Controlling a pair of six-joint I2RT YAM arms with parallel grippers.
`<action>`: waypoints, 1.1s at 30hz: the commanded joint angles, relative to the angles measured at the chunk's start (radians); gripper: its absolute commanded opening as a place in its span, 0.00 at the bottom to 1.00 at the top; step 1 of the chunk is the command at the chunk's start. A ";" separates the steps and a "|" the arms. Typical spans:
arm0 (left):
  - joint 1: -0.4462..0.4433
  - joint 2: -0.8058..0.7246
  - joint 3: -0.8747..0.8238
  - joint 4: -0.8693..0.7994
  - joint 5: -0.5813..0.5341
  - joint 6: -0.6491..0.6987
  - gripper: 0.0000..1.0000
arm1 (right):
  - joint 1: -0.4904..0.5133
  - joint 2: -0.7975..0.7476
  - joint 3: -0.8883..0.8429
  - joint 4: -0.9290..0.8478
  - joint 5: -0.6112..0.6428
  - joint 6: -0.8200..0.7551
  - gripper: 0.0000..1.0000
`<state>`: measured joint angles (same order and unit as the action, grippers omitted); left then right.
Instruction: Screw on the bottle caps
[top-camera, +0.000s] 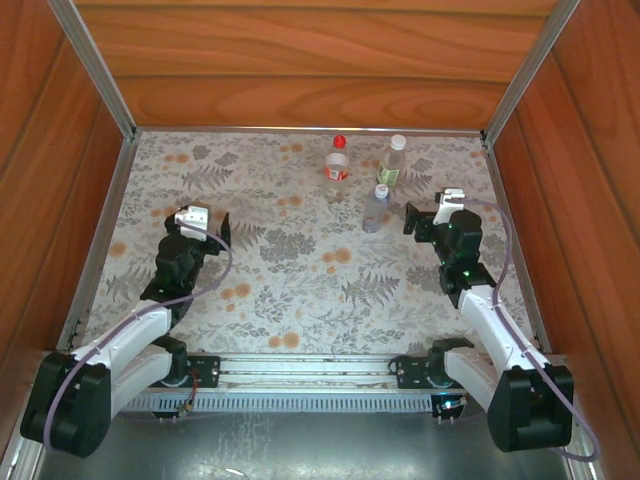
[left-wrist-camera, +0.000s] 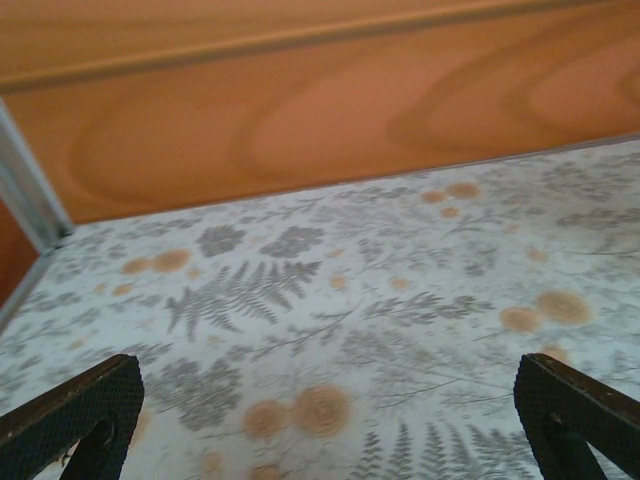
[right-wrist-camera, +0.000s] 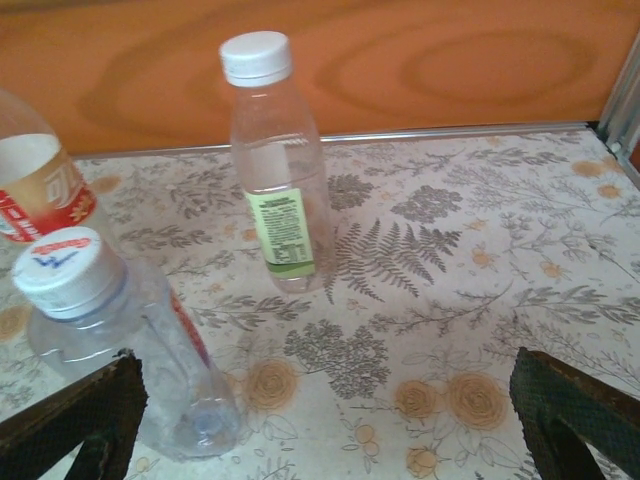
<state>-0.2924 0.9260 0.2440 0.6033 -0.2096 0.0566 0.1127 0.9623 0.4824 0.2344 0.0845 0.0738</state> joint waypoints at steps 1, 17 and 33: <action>0.067 0.011 -0.021 -0.070 -0.090 0.001 1.00 | -0.041 0.061 -0.038 0.086 0.011 0.011 1.00; 0.301 0.576 0.105 0.278 0.137 -0.068 1.00 | -0.080 0.516 -0.134 0.659 0.036 -0.050 1.00; 0.310 0.636 0.159 0.246 0.098 -0.086 1.00 | -0.097 0.561 -0.044 0.529 0.043 -0.023 1.00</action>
<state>0.0185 1.5772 0.3935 0.8417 -0.1055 -0.0196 0.0246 1.5162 0.4297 0.7727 0.1261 0.0402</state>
